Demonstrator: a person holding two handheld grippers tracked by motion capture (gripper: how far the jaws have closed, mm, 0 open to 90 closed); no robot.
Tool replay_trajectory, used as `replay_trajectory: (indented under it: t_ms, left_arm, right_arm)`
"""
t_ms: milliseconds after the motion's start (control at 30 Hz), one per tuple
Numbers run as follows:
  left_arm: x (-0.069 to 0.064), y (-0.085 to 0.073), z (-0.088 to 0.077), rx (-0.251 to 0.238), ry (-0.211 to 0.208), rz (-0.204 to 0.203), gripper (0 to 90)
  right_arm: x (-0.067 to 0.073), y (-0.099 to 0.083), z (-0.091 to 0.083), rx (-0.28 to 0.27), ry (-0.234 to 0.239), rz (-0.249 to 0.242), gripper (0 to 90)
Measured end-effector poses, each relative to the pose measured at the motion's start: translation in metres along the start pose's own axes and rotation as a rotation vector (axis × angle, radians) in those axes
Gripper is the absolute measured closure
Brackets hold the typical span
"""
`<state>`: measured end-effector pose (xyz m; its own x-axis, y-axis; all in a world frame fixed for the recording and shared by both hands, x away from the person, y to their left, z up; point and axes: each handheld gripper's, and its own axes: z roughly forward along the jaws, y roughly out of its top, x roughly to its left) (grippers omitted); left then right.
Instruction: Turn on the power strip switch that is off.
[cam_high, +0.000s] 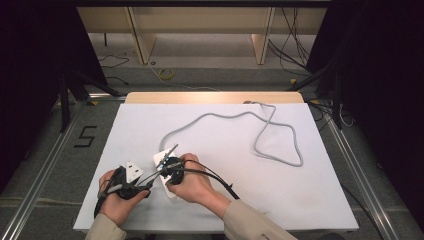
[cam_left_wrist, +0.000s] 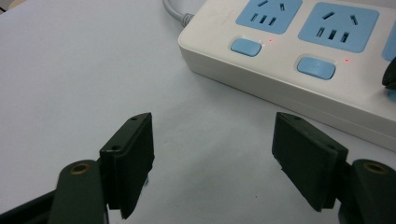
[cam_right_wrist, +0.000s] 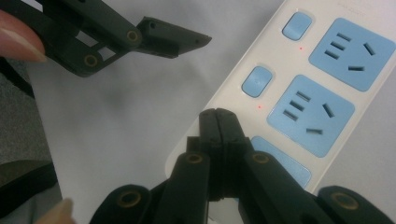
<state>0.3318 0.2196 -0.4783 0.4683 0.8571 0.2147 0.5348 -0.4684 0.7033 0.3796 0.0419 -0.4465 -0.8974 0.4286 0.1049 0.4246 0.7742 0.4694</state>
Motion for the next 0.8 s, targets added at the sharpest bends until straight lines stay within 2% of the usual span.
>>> replay_trajectory:
  t_ms: [567,800]
  left_arm:
    - [-0.0001,0.0,-0.0002,-0.003,0.001,-0.003,29.3]
    - [-0.0003,-0.0001,-0.0001,-0.003,0.0,-0.001,29.3]
  right_arm:
    - [0.0006,-0.0012,-0.0022,-0.005,-0.009,-0.002,90.0]
    - [-0.0022,-0.002,-0.0057,-0.027,-0.017,0.014,90.0]
